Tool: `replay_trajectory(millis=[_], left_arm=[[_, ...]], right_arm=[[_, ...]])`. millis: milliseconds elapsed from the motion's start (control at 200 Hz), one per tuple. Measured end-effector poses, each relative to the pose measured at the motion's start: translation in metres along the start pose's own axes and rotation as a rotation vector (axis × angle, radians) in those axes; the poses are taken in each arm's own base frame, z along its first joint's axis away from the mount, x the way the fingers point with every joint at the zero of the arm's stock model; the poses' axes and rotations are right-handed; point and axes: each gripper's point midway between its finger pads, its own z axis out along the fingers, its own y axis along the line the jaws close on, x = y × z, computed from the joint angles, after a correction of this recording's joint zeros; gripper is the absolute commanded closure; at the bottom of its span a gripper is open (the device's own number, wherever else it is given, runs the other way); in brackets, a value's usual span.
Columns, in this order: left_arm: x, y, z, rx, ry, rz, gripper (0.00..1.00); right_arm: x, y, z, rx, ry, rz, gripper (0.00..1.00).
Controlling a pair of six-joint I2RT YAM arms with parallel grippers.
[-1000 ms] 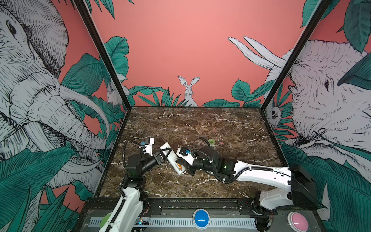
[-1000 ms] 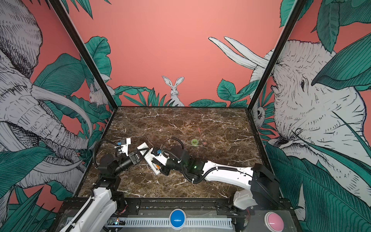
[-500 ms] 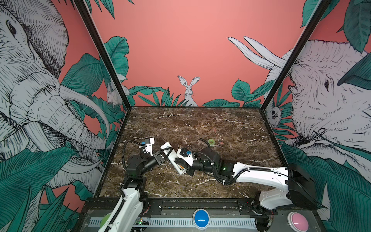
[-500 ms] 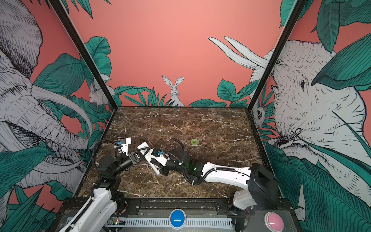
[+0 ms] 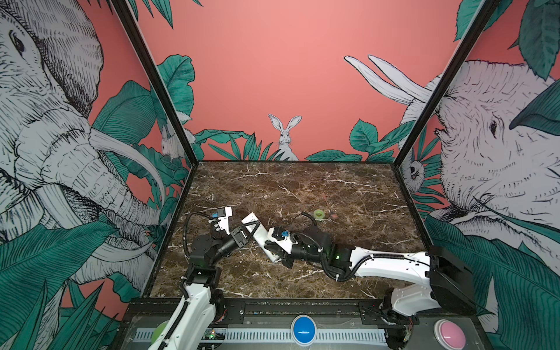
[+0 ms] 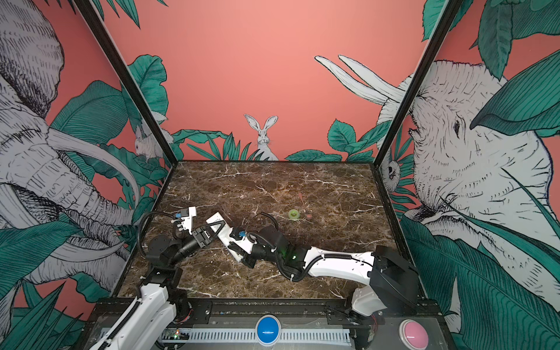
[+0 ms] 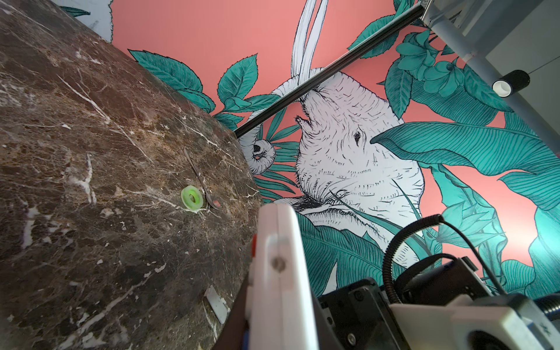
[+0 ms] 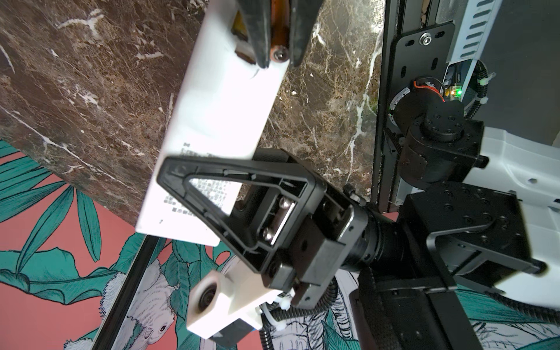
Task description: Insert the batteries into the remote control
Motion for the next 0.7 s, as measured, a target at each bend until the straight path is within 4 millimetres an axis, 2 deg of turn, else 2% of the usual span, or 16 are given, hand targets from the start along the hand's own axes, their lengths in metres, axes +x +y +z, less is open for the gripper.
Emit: replay_trajectory(millis=[700], left_arm=[[-0.0068,-0.0055,-0.0002,0.016,-0.032,0.008,1.00]], right_arm=[[-0.0031,-0.0052,-0.0019,0.036,-0.054,-0.008,1.00]])
